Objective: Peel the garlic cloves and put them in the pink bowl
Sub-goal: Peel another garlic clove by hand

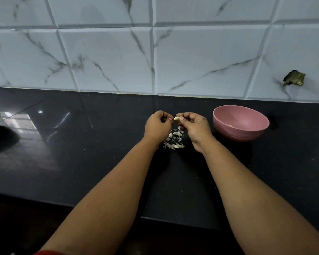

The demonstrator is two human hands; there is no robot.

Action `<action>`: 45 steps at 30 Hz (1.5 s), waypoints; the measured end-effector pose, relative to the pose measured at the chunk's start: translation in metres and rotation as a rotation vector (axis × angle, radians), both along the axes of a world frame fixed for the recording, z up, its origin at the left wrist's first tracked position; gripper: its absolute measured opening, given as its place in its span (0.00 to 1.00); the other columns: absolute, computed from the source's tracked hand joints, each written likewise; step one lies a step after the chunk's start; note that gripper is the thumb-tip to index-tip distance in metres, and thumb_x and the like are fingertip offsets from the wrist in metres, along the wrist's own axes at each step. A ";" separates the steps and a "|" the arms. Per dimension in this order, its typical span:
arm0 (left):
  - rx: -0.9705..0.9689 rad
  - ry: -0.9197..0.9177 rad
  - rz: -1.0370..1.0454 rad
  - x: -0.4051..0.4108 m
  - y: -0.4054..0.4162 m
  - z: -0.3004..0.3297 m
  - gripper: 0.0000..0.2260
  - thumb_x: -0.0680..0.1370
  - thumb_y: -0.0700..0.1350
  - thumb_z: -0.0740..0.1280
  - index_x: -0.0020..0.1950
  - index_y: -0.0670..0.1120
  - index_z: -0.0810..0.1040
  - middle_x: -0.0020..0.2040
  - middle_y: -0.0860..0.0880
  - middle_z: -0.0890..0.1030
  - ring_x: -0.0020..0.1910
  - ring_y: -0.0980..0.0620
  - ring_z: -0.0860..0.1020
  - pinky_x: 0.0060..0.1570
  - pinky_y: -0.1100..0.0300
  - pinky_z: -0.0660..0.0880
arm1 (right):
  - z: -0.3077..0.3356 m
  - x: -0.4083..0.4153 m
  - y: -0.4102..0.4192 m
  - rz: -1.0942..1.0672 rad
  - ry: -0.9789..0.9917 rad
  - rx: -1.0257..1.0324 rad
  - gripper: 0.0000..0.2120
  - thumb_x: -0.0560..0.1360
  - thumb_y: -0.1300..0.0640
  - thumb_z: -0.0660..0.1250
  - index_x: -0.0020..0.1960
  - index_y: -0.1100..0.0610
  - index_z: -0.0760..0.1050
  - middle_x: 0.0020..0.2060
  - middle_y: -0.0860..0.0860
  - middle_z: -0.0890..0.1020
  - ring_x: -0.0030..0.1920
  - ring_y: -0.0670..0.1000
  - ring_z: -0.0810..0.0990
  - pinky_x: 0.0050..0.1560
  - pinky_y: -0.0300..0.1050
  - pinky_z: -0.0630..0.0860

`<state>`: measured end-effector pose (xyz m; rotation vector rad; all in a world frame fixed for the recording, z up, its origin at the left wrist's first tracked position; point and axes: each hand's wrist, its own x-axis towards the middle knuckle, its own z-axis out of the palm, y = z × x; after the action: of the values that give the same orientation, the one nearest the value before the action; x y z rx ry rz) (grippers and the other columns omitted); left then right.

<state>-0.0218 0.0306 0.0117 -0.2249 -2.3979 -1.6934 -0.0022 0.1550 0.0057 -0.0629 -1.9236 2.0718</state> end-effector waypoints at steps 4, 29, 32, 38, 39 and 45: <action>0.091 -0.081 0.054 -0.003 -0.001 0.002 0.10 0.80 0.44 0.61 0.42 0.51 0.78 0.39 0.54 0.78 0.39 0.53 0.75 0.44 0.54 0.74 | 0.001 -0.002 0.001 -0.018 0.017 -0.022 0.11 0.80 0.68 0.60 0.48 0.55 0.79 0.38 0.50 0.81 0.36 0.42 0.76 0.36 0.33 0.73; -0.073 0.127 0.007 -0.003 -0.001 -0.003 0.04 0.75 0.47 0.74 0.40 0.51 0.82 0.37 0.56 0.82 0.37 0.58 0.78 0.41 0.60 0.77 | 0.006 0.002 -0.001 -0.037 -0.090 -0.042 0.04 0.76 0.62 0.69 0.48 0.60 0.82 0.37 0.51 0.83 0.37 0.42 0.79 0.37 0.34 0.76; -0.073 0.118 -0.021 -0.003 0.000 -0.003 0.07 0.75 0.45 0.73 0.38 0.52 0.80 0.36 0.56 0.81 0.35 0.59 0.76 0.39 0.60 0.74 | 0.006 0.002 -0.001 -0.037 -0.094 -0.039 0.04 0.77 0.61 0.68 0.46 0.59 0.81 0.37 0.51 0.83 0.36 0.43 0.78 0.36 0.34 0.74; -0.087 0.156 -0.049 -0.002 0.001 -0.001 0.04 0.77 0.44 0.71 0.43 0.51 0.79 0.48 0.53 0.76 0.43 0.56 0.76 0.49 0.57 0.75 | 0.008 0.002 0.002 0.013 -0.078 -0.240 0.09 0.79 0.59 0.66 0.43 0.60 0.80 0.35 0.53 0.81 0.33 0.44 0.77 0.36 0.36 0.75; -0.098 0.154 -0.049 -0.001 0.001 -0.001 0.03 0.77 0.45 0.70 0.44 0.50 0.79 0.48 0.53 0.75 0.43 0.56 0.75 0.49 0.56 0.75 | 0.009 0.003 0.002 0.010 -0.090 -0.259 0.09 0.79 0.57 0.65 0.43 0.61 0.80 0.34 0.52 0.81 0.33 0.44 0.77 0.36 0.36 0.75; 0.054 -0.038 -0.087 0.003 0.004 0.001 0.12 0.79 0.50 0.63 0.38 0.47 0.77 0.37 0.47 0.77 0.38 0.50 0.74 0.44 0.52 0.73 | 0.013 0.008 0.000 -0.008 -0.129 -0.247 0.12 0.77 0.51 0.68 0.43 0.61 0.80 0.30 0.49 0.80 0.30 0.43 0.77 0.34 0.36 0.75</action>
<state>-0.0187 0.0347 0.0129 -0.2958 -2.3987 -1.8133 0.0062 0.1549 0.0184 -0.2646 -1.7214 2.3404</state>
